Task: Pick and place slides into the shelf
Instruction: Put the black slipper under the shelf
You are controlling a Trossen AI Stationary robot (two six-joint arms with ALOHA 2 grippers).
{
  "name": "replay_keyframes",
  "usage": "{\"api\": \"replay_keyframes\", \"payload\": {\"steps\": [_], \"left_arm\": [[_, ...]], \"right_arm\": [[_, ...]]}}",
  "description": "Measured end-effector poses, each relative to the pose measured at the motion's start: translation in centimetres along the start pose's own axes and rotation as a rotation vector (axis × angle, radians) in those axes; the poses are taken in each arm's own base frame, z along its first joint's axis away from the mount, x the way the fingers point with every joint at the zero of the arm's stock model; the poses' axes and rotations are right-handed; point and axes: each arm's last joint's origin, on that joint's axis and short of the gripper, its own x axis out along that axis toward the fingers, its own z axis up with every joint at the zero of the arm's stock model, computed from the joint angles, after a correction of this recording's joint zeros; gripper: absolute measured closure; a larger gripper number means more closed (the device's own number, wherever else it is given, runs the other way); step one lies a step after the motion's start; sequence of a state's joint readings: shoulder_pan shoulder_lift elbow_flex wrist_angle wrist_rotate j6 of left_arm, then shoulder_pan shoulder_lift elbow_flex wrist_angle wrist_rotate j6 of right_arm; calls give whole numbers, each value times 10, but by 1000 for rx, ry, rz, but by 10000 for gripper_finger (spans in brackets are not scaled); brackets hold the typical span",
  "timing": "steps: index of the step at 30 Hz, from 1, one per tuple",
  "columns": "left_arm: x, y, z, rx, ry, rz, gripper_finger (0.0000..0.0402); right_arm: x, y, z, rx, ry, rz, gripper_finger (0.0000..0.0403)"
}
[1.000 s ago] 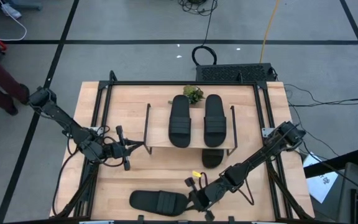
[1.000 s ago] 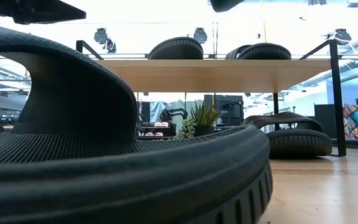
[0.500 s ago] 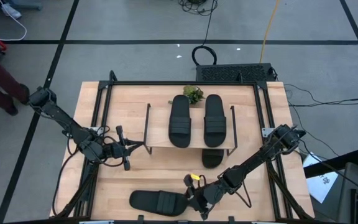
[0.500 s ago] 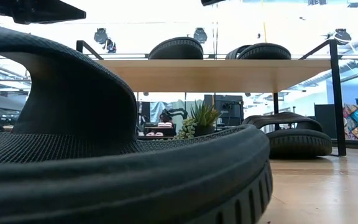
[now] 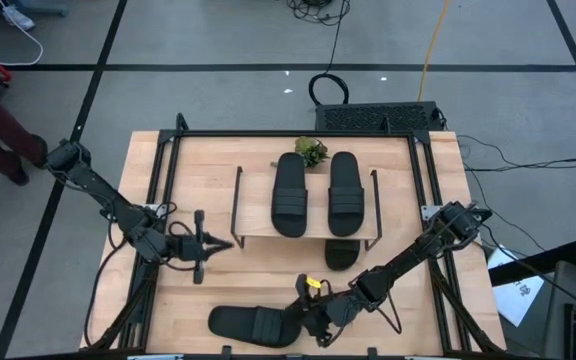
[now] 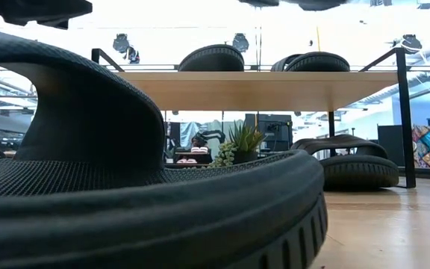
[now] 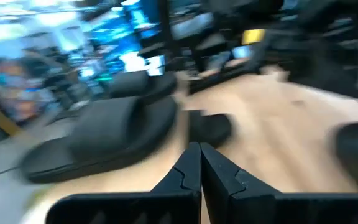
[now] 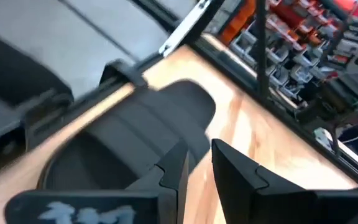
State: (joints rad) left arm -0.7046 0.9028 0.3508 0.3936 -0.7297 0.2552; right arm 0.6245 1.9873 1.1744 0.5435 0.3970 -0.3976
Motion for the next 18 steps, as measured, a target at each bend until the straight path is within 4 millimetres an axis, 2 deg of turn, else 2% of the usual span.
{"api": "replay_keyframes", "payload": {"steps": [5, 8, 12, 16, 18], "left_arm": [[2, -15, -12, 33, 64, -196, 399], [6, -29, -20, 70, 100, -239, 401], [12, -51, -26, 127, 80, -279, 400], [18, -70, -33, 135, 44, -305, 398], [21, -76, -36, 123, 39, -305, 390]], "right_arm": [[-8, 9, 2, -83, 50, 23, 337], [-21, 4, 15, -100, 61, -39, 337], [-45, -8, 33, -52, 113, -125, 343], [-79, -23, 48, 42, 90, -125, 361], [-99, -31, 48, 82, 59, -126, 370]]}}
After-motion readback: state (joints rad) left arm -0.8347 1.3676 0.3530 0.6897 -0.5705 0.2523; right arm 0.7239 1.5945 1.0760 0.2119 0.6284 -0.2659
